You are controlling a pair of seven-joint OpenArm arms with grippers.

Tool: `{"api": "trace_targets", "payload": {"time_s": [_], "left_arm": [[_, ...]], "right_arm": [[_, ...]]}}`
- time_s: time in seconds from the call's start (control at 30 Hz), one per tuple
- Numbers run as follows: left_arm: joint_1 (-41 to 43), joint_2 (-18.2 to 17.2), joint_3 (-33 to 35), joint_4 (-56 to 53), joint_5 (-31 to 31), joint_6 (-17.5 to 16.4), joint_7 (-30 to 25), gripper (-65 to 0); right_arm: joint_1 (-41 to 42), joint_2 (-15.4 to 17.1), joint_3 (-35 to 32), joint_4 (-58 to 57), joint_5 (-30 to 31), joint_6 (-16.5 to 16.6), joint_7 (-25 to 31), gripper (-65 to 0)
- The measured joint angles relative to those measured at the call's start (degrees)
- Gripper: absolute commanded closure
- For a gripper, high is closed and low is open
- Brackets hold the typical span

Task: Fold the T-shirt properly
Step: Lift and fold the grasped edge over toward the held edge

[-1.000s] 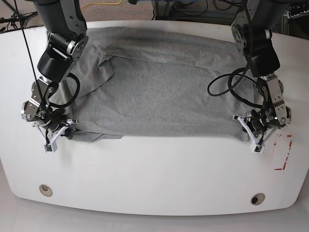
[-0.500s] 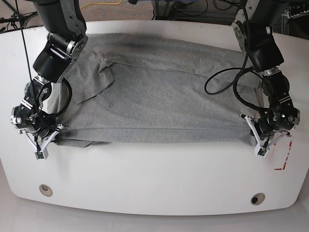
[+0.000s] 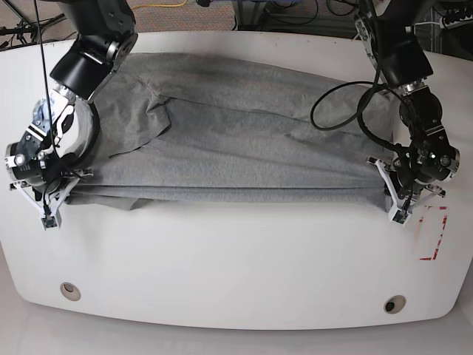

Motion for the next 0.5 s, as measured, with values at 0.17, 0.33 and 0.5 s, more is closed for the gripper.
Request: {"api": "trace_targets", "payload": {"time_s": [0.17,0.33,0.5], "left_arm": [[0.6,-0.7,-0.1,-0.1,0.0,0.0,0.1,0.0],[0.4,-0.8,-0.1,0.0,-0.4,0.0,-0.1,0.0],[0.6,-1.2,-0.1,0.1,-0.4,0.0,-0.1,0.0]], "right_arm": [[-5.2,-0.5,0.0,7.7,0.7,0.0,-4.9,0.0],[-9.5,-0.9,0.0,14.5,0.7,-0.2,-8.2,0.0],[-13.6,-2.3,0.0,18.9,0.5,-0.3,-9.0,0.0]]}}
